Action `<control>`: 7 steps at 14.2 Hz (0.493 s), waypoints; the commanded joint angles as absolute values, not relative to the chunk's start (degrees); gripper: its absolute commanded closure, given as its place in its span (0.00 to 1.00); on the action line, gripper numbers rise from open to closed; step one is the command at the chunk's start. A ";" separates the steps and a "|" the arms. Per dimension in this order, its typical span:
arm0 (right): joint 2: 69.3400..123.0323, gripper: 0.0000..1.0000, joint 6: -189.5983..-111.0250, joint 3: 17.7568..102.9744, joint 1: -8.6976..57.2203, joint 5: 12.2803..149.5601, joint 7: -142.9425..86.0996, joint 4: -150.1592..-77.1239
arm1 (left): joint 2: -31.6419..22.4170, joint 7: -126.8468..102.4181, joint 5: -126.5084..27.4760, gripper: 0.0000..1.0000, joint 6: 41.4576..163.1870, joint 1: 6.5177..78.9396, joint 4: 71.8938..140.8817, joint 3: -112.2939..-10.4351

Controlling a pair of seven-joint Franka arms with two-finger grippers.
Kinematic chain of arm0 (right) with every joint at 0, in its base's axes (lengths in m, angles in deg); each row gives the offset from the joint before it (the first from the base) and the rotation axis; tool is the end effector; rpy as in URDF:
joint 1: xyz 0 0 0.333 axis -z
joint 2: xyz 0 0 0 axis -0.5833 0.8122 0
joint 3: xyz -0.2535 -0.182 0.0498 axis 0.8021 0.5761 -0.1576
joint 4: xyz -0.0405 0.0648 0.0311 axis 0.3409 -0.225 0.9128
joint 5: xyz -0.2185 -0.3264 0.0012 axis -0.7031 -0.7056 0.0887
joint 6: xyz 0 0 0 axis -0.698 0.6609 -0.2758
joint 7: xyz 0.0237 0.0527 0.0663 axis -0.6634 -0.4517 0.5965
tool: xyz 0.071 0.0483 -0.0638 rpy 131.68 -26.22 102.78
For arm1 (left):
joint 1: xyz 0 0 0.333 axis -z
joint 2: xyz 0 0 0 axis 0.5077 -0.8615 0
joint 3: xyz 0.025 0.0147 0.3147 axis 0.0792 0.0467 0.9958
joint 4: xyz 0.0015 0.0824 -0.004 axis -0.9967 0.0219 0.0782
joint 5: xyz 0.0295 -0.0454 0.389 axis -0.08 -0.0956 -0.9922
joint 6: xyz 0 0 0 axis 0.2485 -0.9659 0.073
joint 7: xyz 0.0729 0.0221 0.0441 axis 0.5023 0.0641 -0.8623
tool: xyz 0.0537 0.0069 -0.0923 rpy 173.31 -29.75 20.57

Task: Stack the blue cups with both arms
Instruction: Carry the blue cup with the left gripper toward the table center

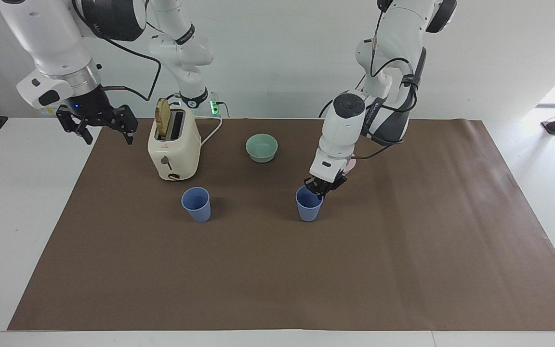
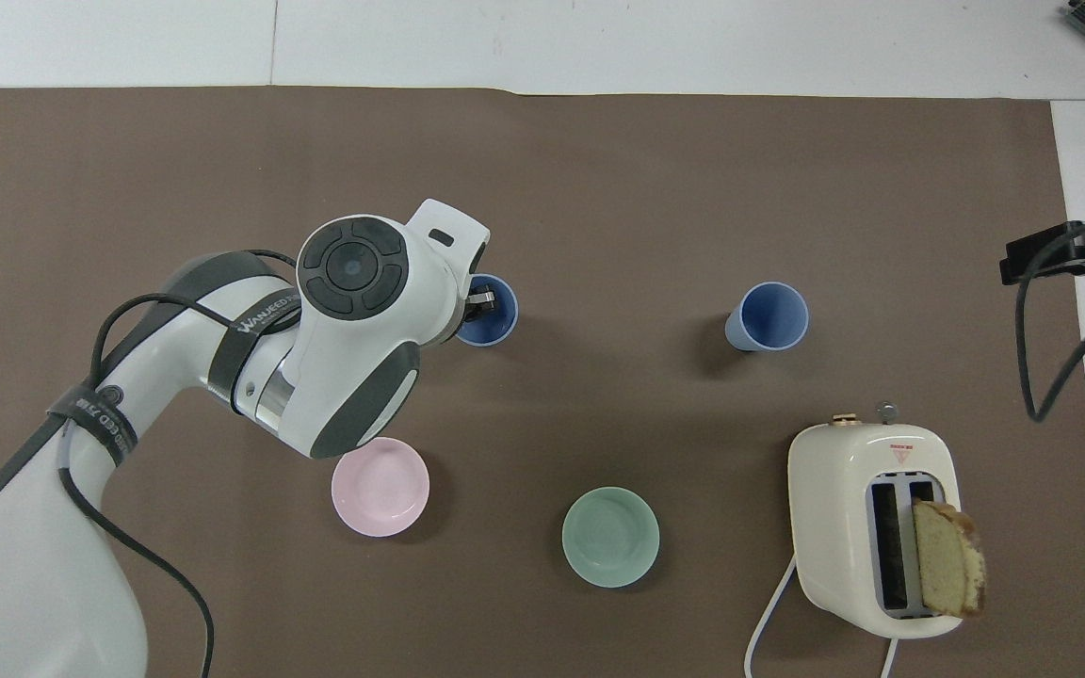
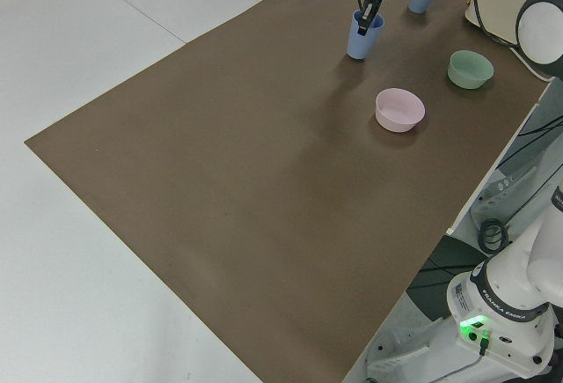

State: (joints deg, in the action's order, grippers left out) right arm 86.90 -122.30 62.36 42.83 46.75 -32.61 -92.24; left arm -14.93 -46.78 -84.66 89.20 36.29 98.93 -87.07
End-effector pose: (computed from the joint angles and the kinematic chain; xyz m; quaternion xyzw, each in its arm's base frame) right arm 0.5852 -0.0297 0.6295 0.9995 0.0160 0.0091 0.0270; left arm 0.5525 -0.3396 0.3909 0.9930 0.1059 0.0321 0.0421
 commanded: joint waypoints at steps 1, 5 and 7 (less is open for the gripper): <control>85.59 0.00 -122.54 61.94 43.33 47.78 -33.52 -93.74 | -14.85 -46.44 -86.08 1.00 90.68 36.40 100.11 -86.99; 85.59 0.00 -122.54 61.94 43.33 47.78 -33.52 -93.74 | -14.85 -46.25 -85.90 0.41 90.68 36.23 100.11 -86.99; 85.59 0.00 -122.62 61.94 43.33 47.78 -33.52 -93.74 | -14.59 -46.34 -85.90 0.00 90.15 36.14 99.23 -86.82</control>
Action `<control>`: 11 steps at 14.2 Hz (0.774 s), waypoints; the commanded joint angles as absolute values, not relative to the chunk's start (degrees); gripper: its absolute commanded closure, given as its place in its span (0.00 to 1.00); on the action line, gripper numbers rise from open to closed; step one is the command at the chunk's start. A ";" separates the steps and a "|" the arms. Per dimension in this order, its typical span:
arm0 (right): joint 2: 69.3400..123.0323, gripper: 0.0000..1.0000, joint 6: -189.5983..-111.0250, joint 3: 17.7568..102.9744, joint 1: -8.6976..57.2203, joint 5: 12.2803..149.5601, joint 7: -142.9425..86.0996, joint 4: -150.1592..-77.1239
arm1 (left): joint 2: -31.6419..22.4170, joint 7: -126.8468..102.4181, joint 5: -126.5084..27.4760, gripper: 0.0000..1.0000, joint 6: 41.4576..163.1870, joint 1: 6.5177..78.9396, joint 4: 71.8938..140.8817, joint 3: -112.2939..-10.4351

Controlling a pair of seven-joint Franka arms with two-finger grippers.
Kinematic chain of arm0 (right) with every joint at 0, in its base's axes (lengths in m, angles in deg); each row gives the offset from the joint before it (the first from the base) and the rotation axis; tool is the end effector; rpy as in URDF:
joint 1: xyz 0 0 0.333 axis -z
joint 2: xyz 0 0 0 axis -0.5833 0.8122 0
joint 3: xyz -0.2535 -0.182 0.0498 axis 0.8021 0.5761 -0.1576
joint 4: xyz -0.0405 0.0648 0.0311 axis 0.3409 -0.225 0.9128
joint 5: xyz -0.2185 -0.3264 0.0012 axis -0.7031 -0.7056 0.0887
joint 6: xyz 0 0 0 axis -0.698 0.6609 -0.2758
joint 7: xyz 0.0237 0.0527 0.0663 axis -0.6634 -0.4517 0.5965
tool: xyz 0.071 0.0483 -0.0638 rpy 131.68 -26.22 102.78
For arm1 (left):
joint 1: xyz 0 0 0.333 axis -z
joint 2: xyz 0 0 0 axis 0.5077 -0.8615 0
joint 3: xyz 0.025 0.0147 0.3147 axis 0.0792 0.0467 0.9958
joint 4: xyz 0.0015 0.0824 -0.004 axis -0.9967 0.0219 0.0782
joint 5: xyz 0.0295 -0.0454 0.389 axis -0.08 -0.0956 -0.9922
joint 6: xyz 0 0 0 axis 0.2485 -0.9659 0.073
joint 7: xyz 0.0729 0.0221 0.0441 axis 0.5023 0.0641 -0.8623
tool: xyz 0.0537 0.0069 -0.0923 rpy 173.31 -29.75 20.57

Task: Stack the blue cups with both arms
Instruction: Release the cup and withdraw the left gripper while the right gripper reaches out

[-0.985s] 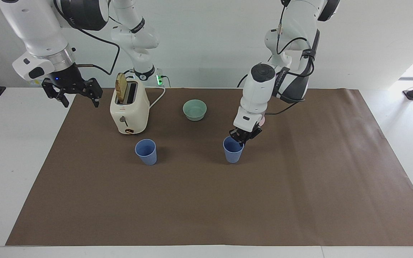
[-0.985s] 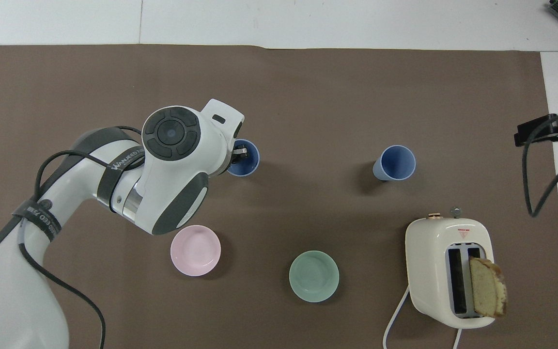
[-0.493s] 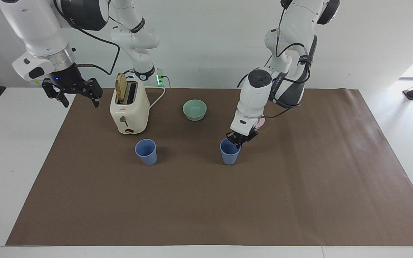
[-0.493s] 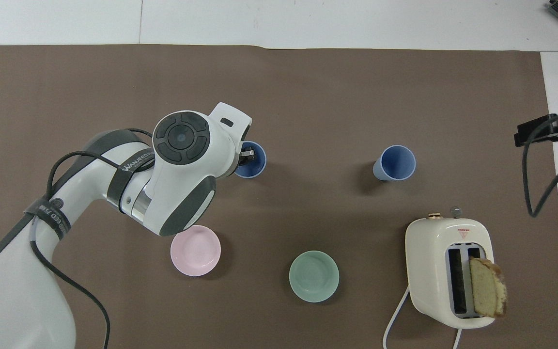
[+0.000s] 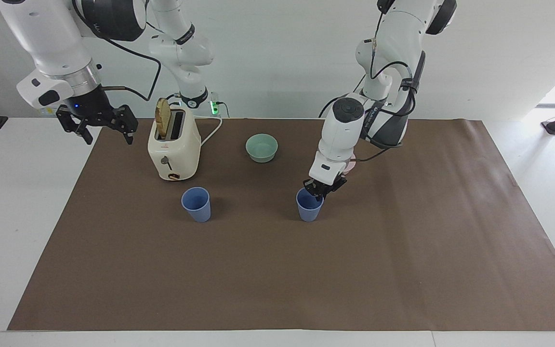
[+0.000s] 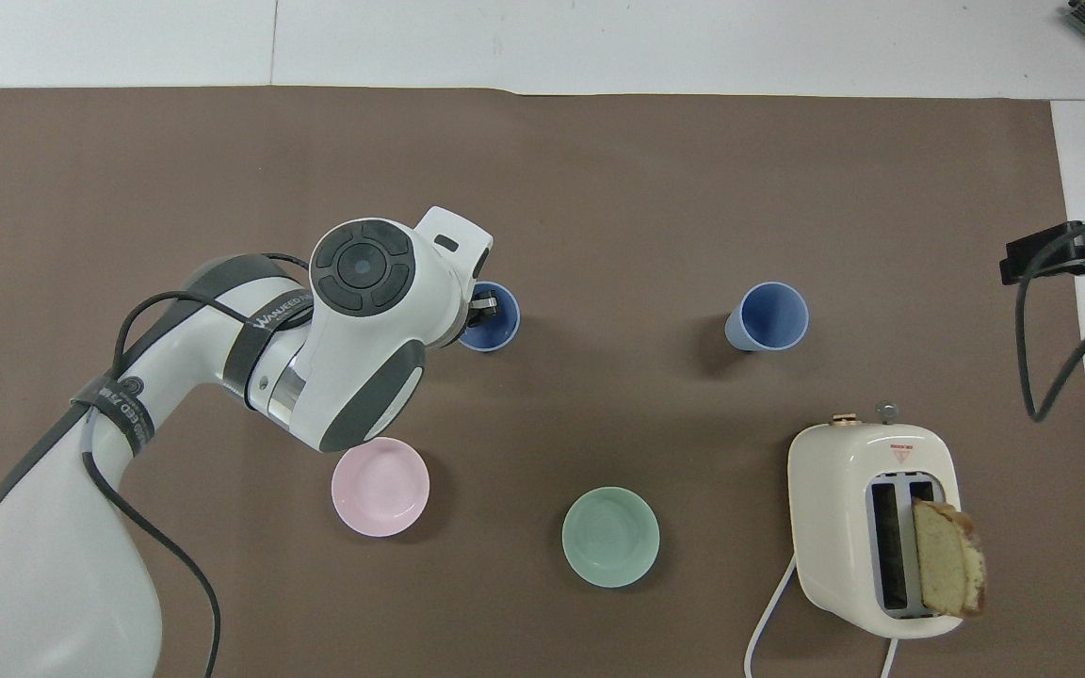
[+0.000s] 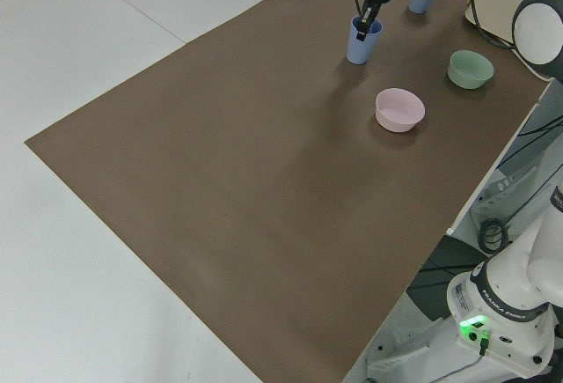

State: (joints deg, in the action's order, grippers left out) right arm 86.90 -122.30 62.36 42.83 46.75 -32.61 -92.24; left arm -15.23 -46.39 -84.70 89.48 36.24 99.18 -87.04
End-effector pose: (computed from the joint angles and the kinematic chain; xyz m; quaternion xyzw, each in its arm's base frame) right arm 0.5852 -0.0297 0.6295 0.9995 0.0160 0.0091 0.0270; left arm 0.5526 -0.3389 0.3863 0.9934 0.1028 0.0300 0.0415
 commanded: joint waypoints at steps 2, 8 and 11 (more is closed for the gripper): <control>85.59 0.00 -122.54 61.94 43.42 47.78 -33.52 -93.74 | -13.54 -45.99 -85.90 0.00 89.27 36.57 98.27 -84.54; 84.89 0.00 -122.01 62.03 43.60 48.04 -33.25 -95.04 | -5.99 -32.48 -84.68 0.00 80.68 37.19 98.18 -76.10; 82.17 0.00 -127.61 62.03 43.51 52.86 -33.61 -102.15 | -2.12 -22.30 -78.71 0.00 77.07 37.28 98.26 -70.22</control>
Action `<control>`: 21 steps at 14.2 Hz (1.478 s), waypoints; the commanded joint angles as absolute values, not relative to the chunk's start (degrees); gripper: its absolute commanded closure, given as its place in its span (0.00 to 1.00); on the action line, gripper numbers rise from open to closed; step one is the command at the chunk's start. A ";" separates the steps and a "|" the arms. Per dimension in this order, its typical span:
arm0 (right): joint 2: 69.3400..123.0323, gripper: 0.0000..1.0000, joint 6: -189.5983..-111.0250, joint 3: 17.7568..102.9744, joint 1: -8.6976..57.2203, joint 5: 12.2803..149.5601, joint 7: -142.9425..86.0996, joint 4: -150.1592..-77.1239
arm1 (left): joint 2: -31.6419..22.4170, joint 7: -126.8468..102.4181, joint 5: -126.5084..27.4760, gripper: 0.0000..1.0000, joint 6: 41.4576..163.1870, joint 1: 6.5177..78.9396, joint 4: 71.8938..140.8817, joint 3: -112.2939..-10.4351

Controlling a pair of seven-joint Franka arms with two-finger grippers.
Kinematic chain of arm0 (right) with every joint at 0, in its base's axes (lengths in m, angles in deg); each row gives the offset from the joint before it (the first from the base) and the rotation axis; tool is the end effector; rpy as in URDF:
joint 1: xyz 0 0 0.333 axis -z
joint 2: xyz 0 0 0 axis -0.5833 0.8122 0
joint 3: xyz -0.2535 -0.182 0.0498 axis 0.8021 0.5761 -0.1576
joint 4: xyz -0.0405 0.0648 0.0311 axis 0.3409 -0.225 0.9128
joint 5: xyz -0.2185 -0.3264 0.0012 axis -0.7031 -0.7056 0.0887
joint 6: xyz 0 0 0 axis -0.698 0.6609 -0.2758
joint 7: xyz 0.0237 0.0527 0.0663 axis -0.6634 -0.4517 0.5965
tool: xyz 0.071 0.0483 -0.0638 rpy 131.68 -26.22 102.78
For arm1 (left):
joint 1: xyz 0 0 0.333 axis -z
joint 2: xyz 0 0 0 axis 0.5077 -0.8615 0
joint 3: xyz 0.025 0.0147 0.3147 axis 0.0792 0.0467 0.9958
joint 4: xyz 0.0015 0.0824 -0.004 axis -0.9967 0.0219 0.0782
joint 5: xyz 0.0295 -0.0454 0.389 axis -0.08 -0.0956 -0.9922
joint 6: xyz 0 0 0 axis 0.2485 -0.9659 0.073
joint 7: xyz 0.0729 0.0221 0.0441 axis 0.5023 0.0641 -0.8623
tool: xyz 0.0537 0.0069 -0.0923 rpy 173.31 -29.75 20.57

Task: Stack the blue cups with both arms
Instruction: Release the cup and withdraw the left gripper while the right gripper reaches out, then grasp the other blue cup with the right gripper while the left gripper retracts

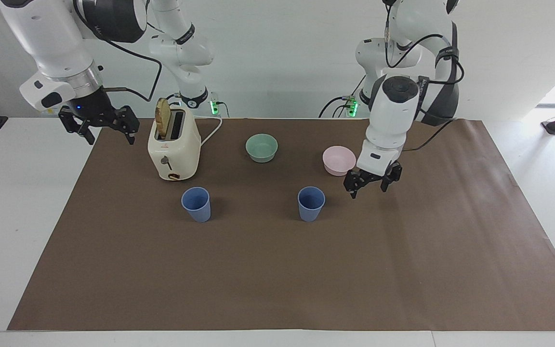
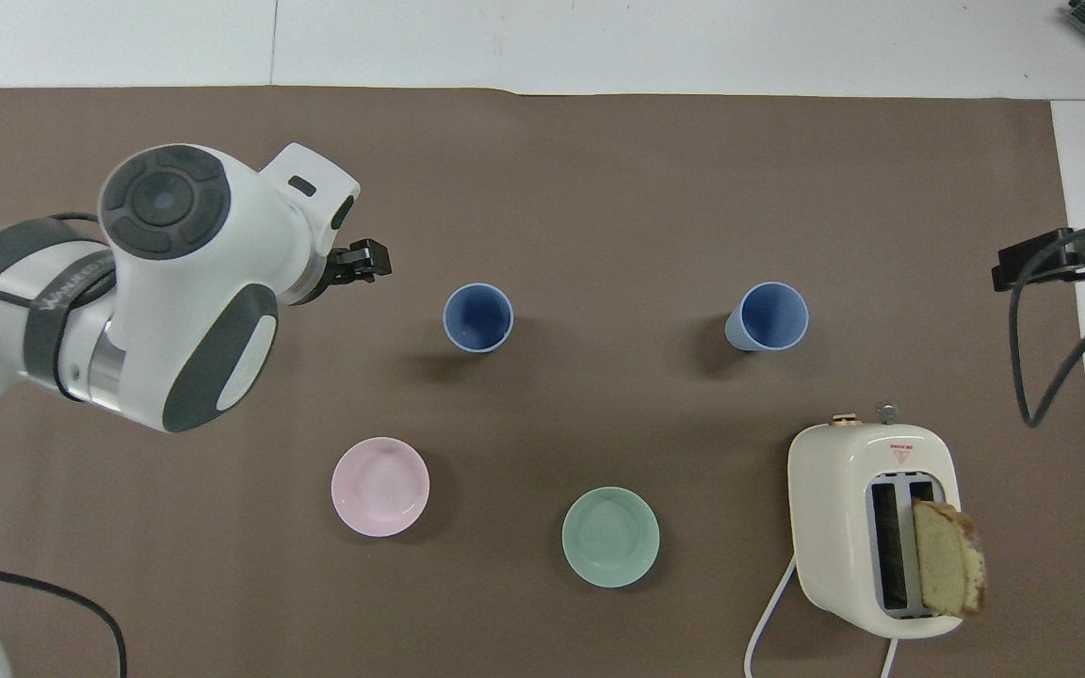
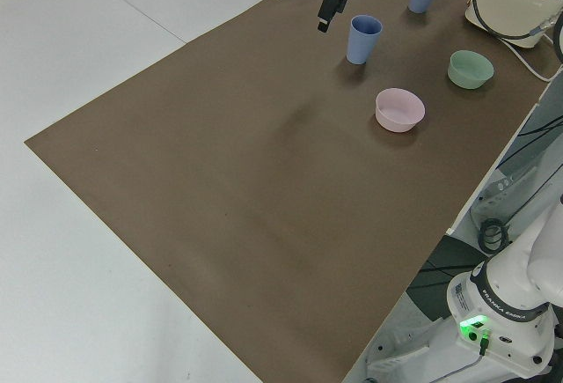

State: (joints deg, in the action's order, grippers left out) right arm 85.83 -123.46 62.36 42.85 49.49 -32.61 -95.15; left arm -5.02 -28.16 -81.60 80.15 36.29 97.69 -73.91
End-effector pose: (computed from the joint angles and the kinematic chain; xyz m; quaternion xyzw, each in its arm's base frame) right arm 0.5813 -0.0239 0.6181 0.9998 0.0167 0.0044 0.0037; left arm 0.5858 -0.2115 0.4755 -0.9960 -0.0671 -0.0587 0.0055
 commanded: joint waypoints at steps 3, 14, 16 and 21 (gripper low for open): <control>82.51 0.00 -131.49 62.03 41.94 53.23 -33.87 -106.73 | 1.31 -14.46 -77.73 0.00 71.97 37.19 98.26 -66.35; 89.89 0.00 -149.51 62.03 35.87 53.32 -38.97 -119.58 | 9.14 2.87 -76.67 0.00 57.73 34.29 94.67 -61.50; 90.95 0.00 -153.28 62.03 35.77 53.32 -39.06 -120.63 | 9.14 3.23 -76.67 0.00 54.05 34.47 91.43 -60.80; 94.02 0.00 -157.43 62.03 35.77 53.32 -38.88 -121.95 | 9.14 2.88 -72.90 0.00 48.41 34.55 85.71 -59.39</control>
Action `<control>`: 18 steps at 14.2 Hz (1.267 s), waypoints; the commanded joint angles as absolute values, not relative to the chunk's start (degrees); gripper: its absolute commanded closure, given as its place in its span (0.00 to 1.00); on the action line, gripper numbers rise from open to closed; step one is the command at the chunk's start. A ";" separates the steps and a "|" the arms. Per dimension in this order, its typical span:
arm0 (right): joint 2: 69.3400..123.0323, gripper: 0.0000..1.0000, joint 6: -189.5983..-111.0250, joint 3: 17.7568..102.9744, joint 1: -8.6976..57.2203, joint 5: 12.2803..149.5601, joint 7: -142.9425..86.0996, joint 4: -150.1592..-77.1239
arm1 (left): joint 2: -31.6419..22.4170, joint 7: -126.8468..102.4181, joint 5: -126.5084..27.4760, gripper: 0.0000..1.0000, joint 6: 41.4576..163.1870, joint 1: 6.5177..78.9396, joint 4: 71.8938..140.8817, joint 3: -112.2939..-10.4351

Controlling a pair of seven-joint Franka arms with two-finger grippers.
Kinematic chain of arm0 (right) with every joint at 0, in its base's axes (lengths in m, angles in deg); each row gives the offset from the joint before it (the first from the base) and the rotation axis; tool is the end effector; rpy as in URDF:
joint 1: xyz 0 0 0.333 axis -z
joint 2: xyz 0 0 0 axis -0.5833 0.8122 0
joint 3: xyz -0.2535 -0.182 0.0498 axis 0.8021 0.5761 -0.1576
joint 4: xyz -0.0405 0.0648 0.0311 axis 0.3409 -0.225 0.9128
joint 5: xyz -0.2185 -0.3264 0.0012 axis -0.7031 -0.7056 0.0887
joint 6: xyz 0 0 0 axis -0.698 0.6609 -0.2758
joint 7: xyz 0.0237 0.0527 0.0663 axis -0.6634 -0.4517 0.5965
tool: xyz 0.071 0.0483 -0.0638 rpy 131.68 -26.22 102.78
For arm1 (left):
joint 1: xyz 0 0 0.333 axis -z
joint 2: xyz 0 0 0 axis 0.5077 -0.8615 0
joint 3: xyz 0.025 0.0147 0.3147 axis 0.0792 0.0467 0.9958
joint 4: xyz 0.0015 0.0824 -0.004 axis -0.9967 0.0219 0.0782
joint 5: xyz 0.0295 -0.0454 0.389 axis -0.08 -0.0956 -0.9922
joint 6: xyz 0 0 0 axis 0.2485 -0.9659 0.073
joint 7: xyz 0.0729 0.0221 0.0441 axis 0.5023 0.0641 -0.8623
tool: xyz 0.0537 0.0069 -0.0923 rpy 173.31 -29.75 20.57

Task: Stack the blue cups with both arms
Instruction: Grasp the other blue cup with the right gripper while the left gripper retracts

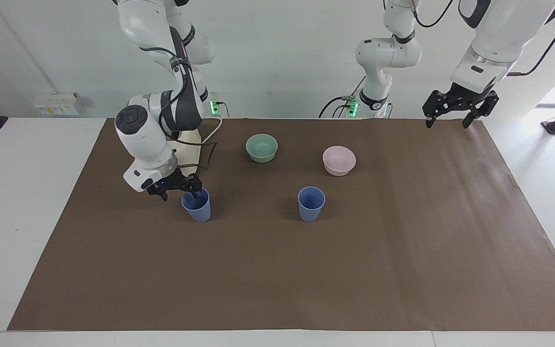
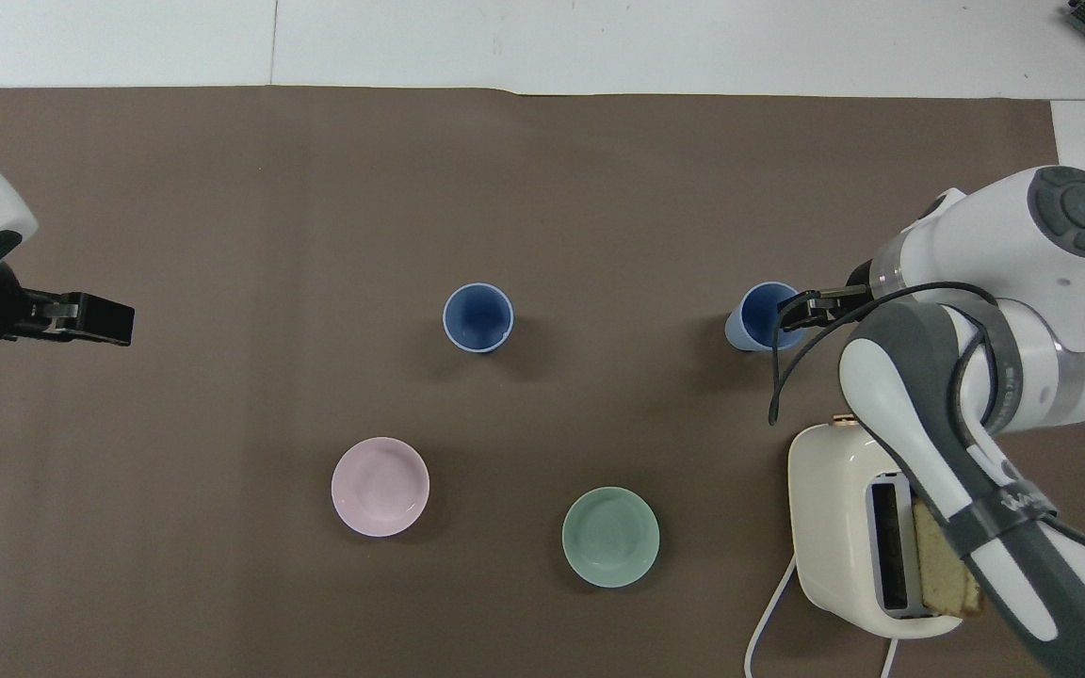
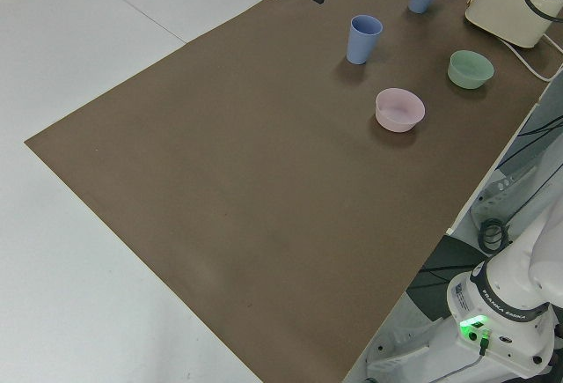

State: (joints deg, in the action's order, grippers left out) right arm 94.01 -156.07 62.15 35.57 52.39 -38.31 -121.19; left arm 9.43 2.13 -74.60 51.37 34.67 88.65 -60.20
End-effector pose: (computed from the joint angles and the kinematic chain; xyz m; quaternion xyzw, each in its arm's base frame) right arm 0.5992 0.0573 0.3671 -0.9994 -0.0214 0.0109 0.0250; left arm 0.5241 -0.0562 0.6477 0.9991 -0.0429 0.0003 0.0001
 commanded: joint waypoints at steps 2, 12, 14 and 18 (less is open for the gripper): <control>94.73 0.00 -158.13 62.03 35.77 53.32 -38.27 -121.95 | 9.05 2.88 -72.90 0.00 47.44 34.73 84.12 -59.48; 95.26 1.00 -157.08 61.94 34.37 53.32 -38.88 -120.02 | 10.37 3.05 -72.81 0.00 47.61 34.73 85.08 -59.39; 95.00 1.00 -153.24 61.85 34.28 53.41 -40.54 -116.17 | 10.72 3.14 -72.81 0.00 47.52 34.56 85.43 -59.48; 95.26 1.00 -145.49 61.41 29.90 53.76 -53.08 -107.02 | 10.81 3.05 -72.81 0.00 47.17 34.12 85.69 -59.66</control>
